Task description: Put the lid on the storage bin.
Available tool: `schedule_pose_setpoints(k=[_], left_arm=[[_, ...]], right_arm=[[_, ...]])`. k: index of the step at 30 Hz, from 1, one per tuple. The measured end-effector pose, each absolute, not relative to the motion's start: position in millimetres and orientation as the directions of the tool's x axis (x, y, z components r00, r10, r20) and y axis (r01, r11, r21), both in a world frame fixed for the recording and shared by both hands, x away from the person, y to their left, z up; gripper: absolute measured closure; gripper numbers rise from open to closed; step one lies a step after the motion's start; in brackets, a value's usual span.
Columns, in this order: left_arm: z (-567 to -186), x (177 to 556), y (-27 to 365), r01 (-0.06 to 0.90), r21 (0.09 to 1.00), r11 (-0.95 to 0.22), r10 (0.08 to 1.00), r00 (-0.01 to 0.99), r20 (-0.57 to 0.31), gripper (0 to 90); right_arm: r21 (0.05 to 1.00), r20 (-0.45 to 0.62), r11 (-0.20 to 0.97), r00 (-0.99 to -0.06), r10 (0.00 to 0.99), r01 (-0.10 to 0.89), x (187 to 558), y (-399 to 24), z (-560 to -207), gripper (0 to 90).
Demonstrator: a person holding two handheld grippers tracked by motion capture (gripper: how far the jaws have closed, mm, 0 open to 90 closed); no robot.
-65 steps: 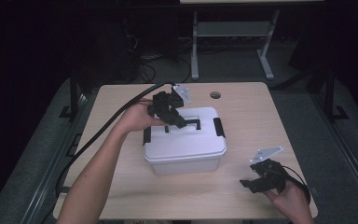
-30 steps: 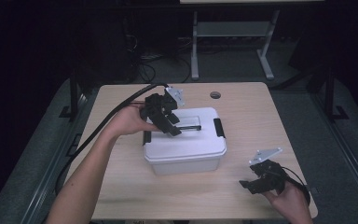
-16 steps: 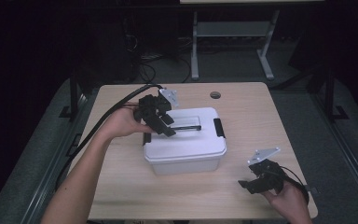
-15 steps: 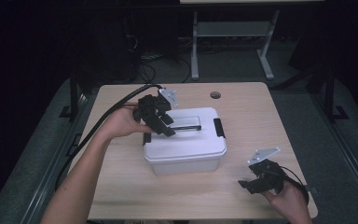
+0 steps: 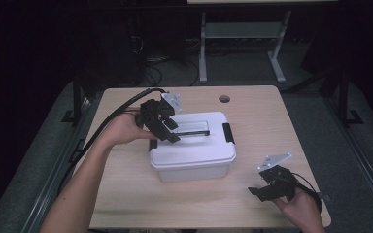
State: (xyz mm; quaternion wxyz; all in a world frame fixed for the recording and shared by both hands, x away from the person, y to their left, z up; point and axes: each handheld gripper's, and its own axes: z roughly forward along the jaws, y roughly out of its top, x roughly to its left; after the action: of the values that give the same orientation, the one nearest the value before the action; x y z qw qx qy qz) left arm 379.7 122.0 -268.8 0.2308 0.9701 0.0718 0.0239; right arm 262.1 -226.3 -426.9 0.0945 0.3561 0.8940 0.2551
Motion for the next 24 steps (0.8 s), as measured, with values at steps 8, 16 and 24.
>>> schedule_pose_setpoints(k=[8,16,24], left_arm=[[-269,379,129,0.139,0.453,-0.881,0.163,0.986,0.016,47.8],[-270,376,138,0.154,0.471,-0.868,0.181,0.983,0.014,46.7],[-268,373,146,0.159,0.474,-0.866,0.188,0.982,0.014,46.6]], right_arm=[[0.521,0.015,0.616,-0.728,0.685,0.591,264,-226,-427,29.1],[0.518,0.016,0.619,-0.731,0.683,0.59,264,-226,-427,28.9],[0.516,0.014,0.62,-0.729,0.684,0.592,265,-226,-427,28.7]])
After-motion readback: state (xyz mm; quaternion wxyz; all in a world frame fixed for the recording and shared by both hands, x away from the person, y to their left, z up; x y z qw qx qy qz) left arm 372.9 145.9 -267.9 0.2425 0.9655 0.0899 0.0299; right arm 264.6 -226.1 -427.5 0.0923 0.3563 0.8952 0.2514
